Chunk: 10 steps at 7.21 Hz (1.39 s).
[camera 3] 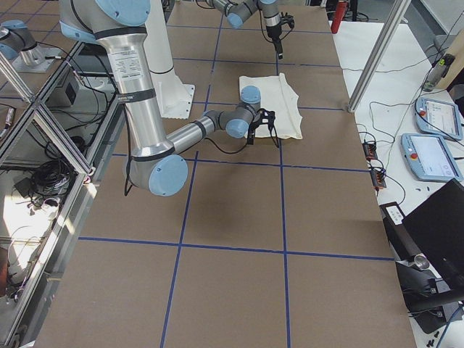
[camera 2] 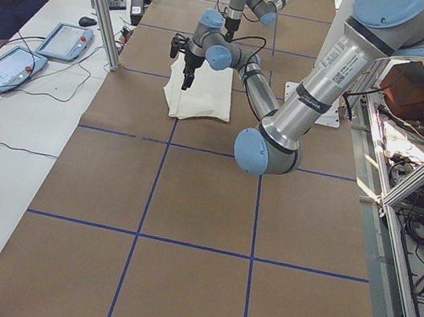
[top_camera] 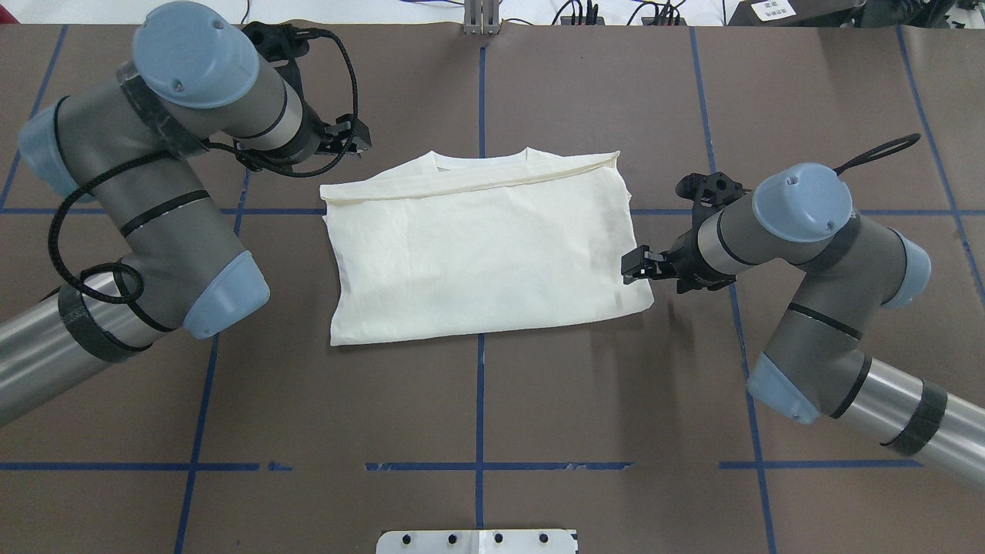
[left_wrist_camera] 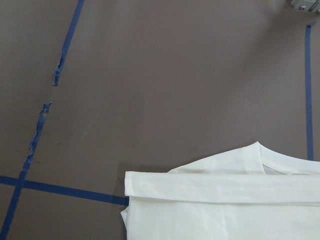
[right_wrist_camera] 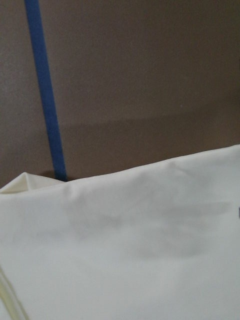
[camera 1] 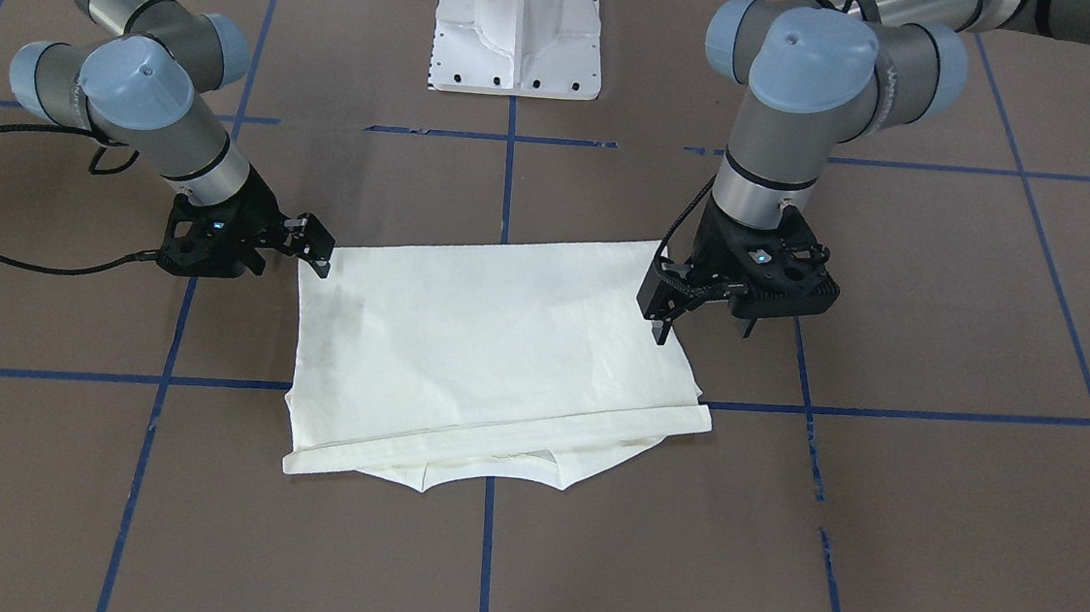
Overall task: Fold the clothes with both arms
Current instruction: 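Move the right gripper to the folded shirt's side edge and grasp it, then drag the folded shirt with the right gripper toward the robot, turning it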
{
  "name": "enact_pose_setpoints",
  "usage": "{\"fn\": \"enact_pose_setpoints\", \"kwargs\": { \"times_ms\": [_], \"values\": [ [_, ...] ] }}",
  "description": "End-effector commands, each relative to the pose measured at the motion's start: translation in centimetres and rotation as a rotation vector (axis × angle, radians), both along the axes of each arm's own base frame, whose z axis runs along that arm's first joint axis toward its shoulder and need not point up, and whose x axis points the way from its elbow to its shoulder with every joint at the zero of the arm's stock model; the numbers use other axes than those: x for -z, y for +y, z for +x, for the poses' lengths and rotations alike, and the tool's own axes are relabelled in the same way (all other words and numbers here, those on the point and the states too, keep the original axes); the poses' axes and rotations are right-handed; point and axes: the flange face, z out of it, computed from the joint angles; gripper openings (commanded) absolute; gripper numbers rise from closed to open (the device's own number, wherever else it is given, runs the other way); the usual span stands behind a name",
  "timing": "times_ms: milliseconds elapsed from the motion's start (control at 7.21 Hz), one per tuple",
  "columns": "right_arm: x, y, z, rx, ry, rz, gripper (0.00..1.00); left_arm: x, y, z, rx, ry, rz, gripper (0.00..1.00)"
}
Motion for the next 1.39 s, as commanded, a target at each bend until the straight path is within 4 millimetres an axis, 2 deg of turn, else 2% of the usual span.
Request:
{"fn": "enact_pose_setpoints", "kwargs": {
  "times_ms": [0, 139, 416, 555, 833, 971, 1110, 1249],
  "values": [
    [0.2, 0.5, -0.4, 0.016, -0.005, -0.003, 0.27, 0.1, 0.0, -0.1, 0.001, 0.001, 0.001, 1.00],
    [0.2, 0.7, -0.5, 0.026, -0.008, -0.006, 0.00, 0.1, 0.0, -0.1, 0.001, 0.001, 0.001, 1.00],
    [0.8, 1.2, -0.4, 0.048, -0.027, -0.012, 0.00, 0.0, 0.0, -0.1, 0.003, 0.001, -0.003, 0.99],
    [1.3, 2.1, 0.7, 0.069, -0.050, -0.015, 0.00, -0.1, 0.0, -0.1, 0.004, 0.000, -0.005, 0.99],
    [1.0, 12.3, 4.3, 0.178, -0.065, -0.002, 0.00, 0.0, 0.0, -0.1, 0.007, 0.002, -0.005, 0.98],
    [0.7, 16.6, 5.4, 0.246, -0.061, -0.012, 0.00, -0.6, 0.1, -0.2, 0.008, -0.004, -0.009, 0.98],
    [0.7, 20.4, 5.3, 0.294, -0.061, -0.074, 0.00, -0.9, 0.3, -0.4, 0.008, -0.006, -0.011, 0.98],
    [0.8, 25.1, 4.2, 0.376, -0.049, -0.123, 0.00, -0.8, 0.4, -0.5, 0.018, 0.000, -0.017, 0.98]
  ]
}}
